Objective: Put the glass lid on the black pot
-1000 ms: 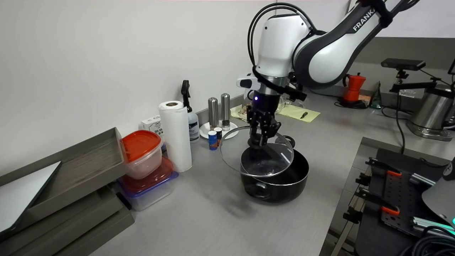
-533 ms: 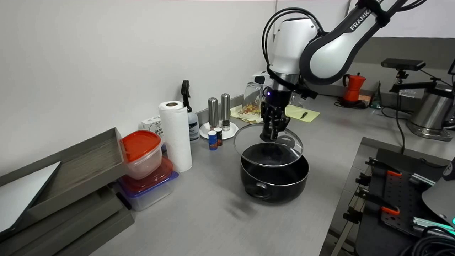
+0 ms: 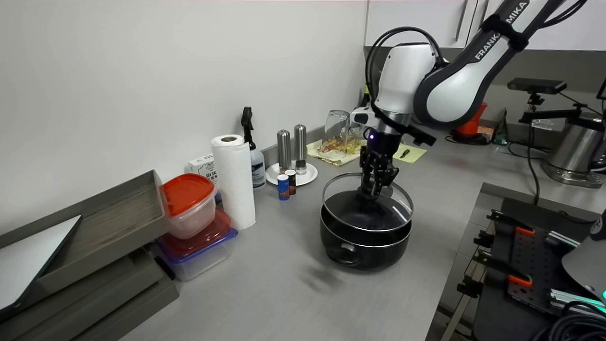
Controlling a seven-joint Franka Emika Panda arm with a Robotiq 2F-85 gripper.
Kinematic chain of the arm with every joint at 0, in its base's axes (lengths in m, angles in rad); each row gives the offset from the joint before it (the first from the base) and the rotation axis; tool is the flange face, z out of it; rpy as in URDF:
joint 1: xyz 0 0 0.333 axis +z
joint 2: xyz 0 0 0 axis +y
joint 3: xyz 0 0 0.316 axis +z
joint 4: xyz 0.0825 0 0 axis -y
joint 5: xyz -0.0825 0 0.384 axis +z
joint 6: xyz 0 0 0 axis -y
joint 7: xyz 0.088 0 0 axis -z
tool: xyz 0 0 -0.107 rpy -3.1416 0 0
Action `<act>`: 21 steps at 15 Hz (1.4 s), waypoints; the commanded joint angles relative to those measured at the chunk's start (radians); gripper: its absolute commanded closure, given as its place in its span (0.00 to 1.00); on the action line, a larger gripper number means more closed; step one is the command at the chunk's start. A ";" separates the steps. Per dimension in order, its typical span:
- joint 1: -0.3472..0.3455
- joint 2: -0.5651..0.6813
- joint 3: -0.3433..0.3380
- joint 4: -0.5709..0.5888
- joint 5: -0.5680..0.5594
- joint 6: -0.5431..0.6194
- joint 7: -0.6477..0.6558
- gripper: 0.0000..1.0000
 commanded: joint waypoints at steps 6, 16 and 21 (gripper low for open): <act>0.003 0.021 0.013 -0.015 0.015 0.078 -0.021 0.74; -0.001 0.071 0.027 0.031 0.003 0.067 -0.016 0.74; -0.008 0.085 0.040 0.041 0.006 0.065 -0.024 0.74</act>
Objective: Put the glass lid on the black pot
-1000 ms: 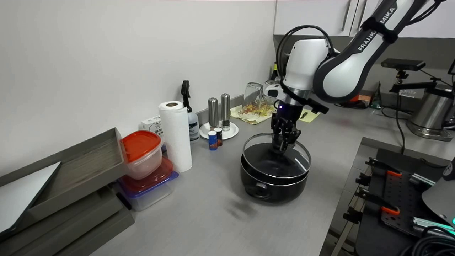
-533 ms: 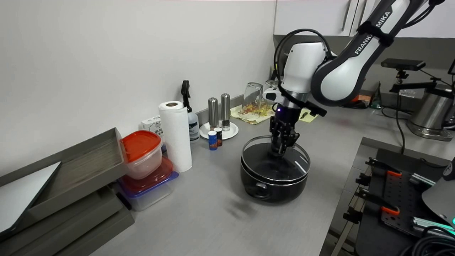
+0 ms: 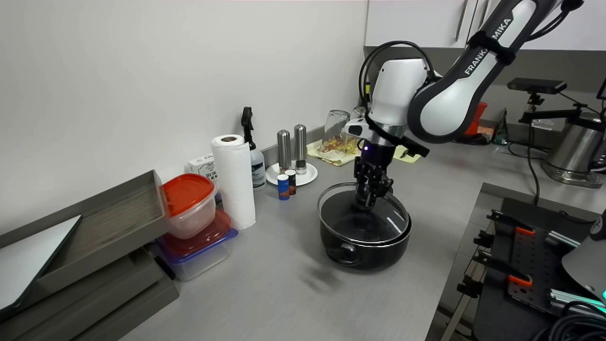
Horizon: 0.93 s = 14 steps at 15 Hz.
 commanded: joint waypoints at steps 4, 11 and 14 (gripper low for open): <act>-0.012 -0.009 0.019 -0.002 0.008 0.017 -0.024 0.74; -0.011 -0.028 0.017 -0.019 0.005 0.012 -0.017 0.74; -0.011 -0.030 0.016 -0.018 0.005 0.002 -0.015 0.74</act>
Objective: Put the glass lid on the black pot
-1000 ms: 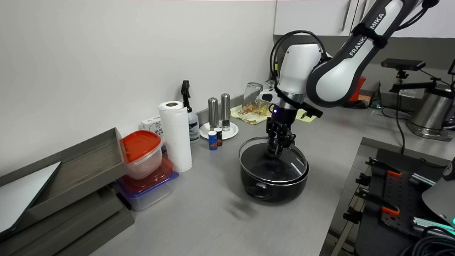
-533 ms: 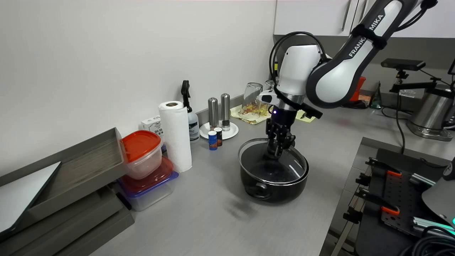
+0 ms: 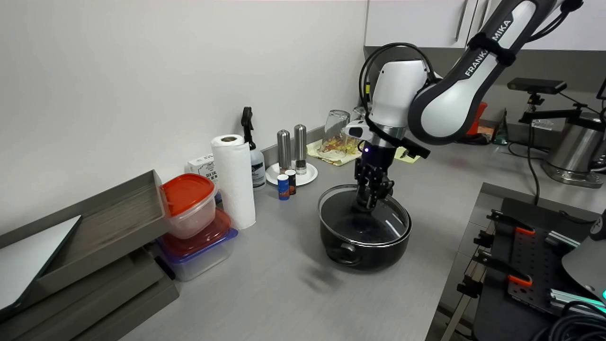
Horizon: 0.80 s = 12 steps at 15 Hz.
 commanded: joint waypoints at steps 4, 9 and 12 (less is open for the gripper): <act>-0.007 -0.048 0.011 -0.018 0.006 -0.010 -0.011 0.74; -0.008 -0.057 0.014 -0.022 0.015 -0.017 -0.019 0.74; -0.006 -0.053 0.011 -0.026 0.010 -0.016 -0.016 0.74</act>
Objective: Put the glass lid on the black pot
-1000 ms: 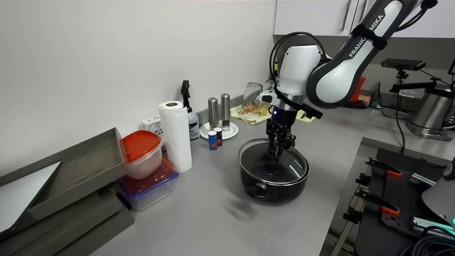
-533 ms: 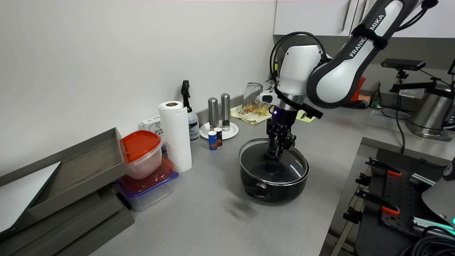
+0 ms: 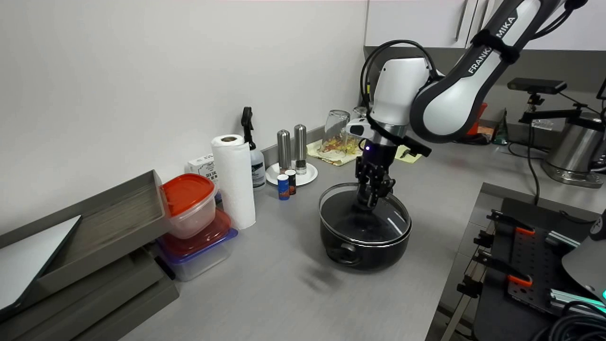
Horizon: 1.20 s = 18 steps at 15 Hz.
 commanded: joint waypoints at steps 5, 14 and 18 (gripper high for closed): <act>-0.006 -0.040 0.010 -0.028 0.010 -0.011 -0.014 0.74; 0.000 -0.042 -0.003 -0.040 -0.005 -0.022 0.006 0.23; 0.003 -0.051 -0.006 -0.044 -0.006 -0.022 0.008 0.01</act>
